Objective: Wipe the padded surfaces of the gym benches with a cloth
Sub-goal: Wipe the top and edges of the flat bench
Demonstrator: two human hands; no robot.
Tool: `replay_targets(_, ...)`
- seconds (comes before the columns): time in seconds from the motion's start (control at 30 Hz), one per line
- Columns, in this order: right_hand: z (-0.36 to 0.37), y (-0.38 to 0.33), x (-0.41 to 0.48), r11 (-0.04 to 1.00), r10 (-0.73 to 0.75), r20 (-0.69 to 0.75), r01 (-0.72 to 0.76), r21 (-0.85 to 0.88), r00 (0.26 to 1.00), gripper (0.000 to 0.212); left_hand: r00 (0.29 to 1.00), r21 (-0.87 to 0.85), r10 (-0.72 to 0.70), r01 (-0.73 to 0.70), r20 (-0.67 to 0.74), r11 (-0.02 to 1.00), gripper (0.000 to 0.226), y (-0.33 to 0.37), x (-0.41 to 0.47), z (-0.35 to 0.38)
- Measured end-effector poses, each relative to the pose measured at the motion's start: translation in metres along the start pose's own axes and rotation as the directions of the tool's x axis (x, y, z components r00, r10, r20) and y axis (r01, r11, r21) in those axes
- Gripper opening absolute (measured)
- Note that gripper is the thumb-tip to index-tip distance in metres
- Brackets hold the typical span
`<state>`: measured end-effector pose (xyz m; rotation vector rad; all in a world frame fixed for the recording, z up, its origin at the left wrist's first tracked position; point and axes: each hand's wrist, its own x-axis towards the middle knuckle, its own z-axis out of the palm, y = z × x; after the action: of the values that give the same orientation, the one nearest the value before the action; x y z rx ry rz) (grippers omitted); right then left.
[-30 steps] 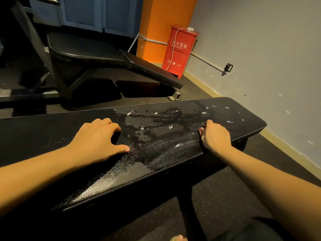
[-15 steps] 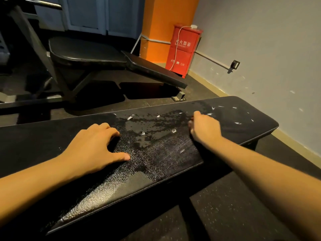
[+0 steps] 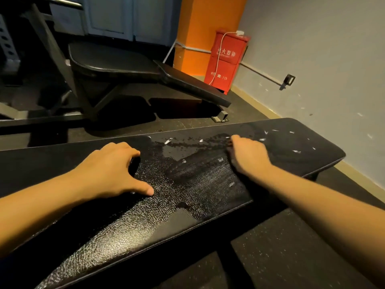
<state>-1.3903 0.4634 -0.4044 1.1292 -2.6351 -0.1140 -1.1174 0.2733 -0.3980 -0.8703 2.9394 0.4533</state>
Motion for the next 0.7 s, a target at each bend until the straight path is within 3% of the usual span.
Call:
replay_targets(0.07,0.002,0.006,0.011,0.997,0.074,-0.035,-0.075,-0.036,0.997,0.016,1.000,0.018,-0.007,0.007,0.010,1.000,0.127,-0.001,-0.004,0.006)
replay_targets(0.13,-0.007,-0.026,0.007,0.999,0.035,-0.031,-0.035,-0.013,0.999,0.019,1.000,0.027,-0.019,0.019,0.014,0.999,0.126,0.000,-0.005,0.007)
replay_targets(0.2,-0.022,-0.074,-0.015,0.990,-0.099,0.027,0.096,0.100,0.995,0.026,1.000,0.034,-0.025,0.024,0.015,0.999,0.127,0.000,-0.005,0.007)
replay_targets(0.27,-0.031,-0.106,-0.055,0.927,-0.328,0.089,0.303,0.220,0.940,0.022,1.000,0.051,-0.024,0.023,0.016,0.998,0.128,0.001,-0.005,0.005)
replay_targets(0.33,-0.033,-0.098,-0.081,0.870,-0.441,0.075,0.405,0.281,0.894,0.020,0.999,0.066,-0.022,0.021,0.023,0.998,0.126,0.000,-0.005,0.005)
replay_targets(0.37,-0.031,-0.080,-0.082,0.894,-0.400,0.073,0.372,0.250,0.913,0.019,0.999,0.064,-0.020,0.018,0.026,0.998,0.125,0.000,-0.006,0.005)
replay_targets(0.43,-0.015,-0.028,-0.056,0.979,-0.176,0.055,0.169,0.111,0.983,0.018,1.000,0.045,-0.017,0.016,0.022,0.999,0.125,0.000,-0.007,0.006)
replay_targets(0.5,-0.007,0.015,-0.029,0.998,0.049,0.038,-0.048,-0.035,0.998,0.019,1.000,0.037,-0.018,0.017,0.026,0.999,0.124,0.001,-0.009,0.007)
replay_targets(0.53,-0.008,0.021,-0.023,0.994,0.087,0.019,-0.085,-0.071,0.996,0.018,0.999,0.038,-0.019,0.018,0.029,0.999,0.123,0.001,-0.009,0.007)
replay_targets(0.63,-0.021,-0.026,-0.033,0.999,0.018,0.022,-0.017,-0.027,1.000,0.021,0.998,0.052,-0.026,0.023,0.053,0.998,0.136,0.000,-0.007,0.004)
replay_targets(0.7,-0.031,-0.071,-0.064,0.980,-0.176,0.094,0.166,0.105,0.980,0.022,0.997,0.078,-0.021,0.016,0.069,0.997,0.149,0.001,-0.005,0.002)
